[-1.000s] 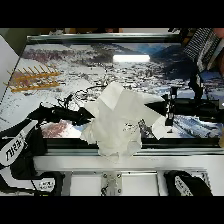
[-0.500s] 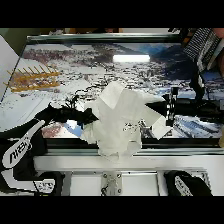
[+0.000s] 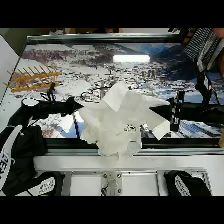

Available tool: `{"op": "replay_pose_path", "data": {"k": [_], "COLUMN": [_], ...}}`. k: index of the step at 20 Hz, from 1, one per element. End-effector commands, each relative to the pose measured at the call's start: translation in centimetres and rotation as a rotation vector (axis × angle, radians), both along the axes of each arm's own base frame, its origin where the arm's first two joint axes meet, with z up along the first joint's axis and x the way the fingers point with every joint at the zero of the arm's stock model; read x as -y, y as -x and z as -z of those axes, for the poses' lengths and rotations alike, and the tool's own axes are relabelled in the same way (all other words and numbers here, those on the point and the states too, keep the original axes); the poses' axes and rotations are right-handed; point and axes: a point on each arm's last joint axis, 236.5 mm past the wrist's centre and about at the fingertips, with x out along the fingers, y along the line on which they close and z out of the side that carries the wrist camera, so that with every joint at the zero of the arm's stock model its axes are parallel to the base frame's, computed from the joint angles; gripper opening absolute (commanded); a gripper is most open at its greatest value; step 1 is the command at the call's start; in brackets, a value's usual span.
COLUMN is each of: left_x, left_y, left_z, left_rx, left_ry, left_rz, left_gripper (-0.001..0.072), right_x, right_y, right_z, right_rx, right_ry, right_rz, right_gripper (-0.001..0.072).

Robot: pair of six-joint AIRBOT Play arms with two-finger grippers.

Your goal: Fold the clothes and pants, and hang the long-sleeved shirts on hangers.

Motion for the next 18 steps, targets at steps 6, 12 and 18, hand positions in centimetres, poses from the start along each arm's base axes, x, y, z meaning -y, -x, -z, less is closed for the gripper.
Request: {"op": "replay_pose_path", "data": {"k": [6, 12, 18], "left_x": [-2.1, -2.5, -3.6], "left_y": [0.0, 1.5, 3.8], "left_z": [-6.2, -7.2, -5.3], "left_rx": [0.182, 0.236, 0.171], "left_ry": [-0.049, -0.131, -0.241], "left_rz": [-0.038, 0.022, 0.101], "left_gripper": [0.0022, 0.0022, 0.0022], "right_x": [1.2, 0.9, 0.5], "right_y": [4.0, 3.2, 2.5], "right_z": [3.1, 2.3, 0.8], "right_rx": [-0.214, -0.201, -0.159], "right_ry": [0.129, 0.086, 0.039], "right_rz": [-0.003, 0.031, 0.059], "right_gripper": [0.001, 0.001, 0.001]}}
